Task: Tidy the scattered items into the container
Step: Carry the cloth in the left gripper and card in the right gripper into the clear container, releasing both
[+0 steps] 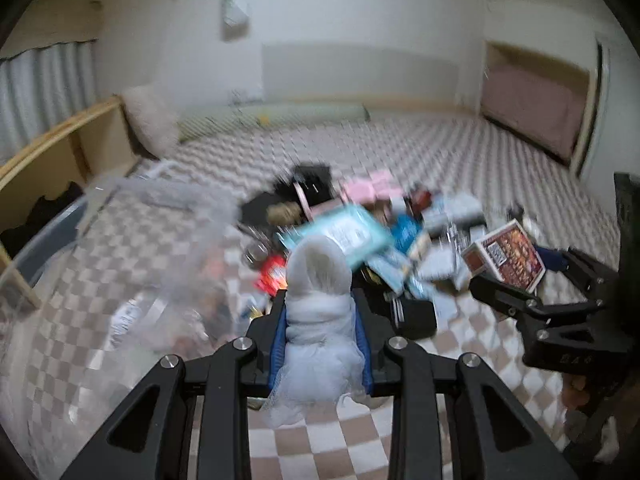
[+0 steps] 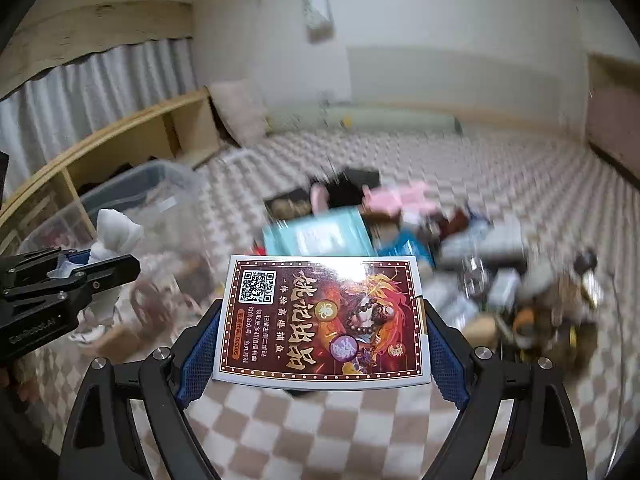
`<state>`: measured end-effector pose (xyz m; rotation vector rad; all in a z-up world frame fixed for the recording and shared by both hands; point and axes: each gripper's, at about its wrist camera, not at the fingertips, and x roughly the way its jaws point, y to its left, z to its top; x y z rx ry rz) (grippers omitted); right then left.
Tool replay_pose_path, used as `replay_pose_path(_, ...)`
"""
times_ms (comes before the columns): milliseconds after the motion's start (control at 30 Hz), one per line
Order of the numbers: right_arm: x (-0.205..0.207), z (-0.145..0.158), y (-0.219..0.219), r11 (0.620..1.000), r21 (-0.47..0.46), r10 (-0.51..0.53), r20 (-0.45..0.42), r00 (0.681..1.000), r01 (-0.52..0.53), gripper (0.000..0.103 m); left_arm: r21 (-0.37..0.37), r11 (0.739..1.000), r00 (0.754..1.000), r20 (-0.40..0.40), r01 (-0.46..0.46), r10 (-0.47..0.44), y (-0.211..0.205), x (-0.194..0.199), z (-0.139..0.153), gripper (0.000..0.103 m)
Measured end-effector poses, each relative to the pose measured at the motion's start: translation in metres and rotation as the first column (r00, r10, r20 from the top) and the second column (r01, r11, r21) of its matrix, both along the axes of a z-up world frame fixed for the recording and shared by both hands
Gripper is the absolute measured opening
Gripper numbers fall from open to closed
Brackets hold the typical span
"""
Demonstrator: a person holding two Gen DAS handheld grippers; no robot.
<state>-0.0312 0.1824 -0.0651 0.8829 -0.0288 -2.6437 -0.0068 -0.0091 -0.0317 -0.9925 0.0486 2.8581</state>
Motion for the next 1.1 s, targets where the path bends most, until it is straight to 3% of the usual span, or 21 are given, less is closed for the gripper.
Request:
replay_pose_path(233,-0.012,0.038,-0.046,0.995,-0.047,0.085,-0.055,0.995,-0.088,0.090,0.043,0.990,0.983,-0.120,-0.134,0.138,-0.050,0.014,0.037,0.029)
replay_pose_path(433,-0.023,0.061,-0.087,0.986,-0.062,0.145,-0.103,0.984,-0.152,0.090,0.076,0.961,0.946,-0.176,-0.265,0.274,-0.098,0.029,0.053,0.029)
replay_pose_path(733,-0.038,0.072,-0.162,0.965,-0.017,0.259,-0.116,0.959,-0.263,0.090,0.111,0.903,0.888,-0.162,-0.416,0.430,-0.160,0.045,0.053,0.029)
replay_pose_path(1100,-0.059,0.054,-0.239,0.934,-0.023,0.357,-0.015,0.934,-0.357,0.090,0.083,0.851,0.847,-0.087,-0.519,0.525,-0.197,0.046,0.034,0.029)
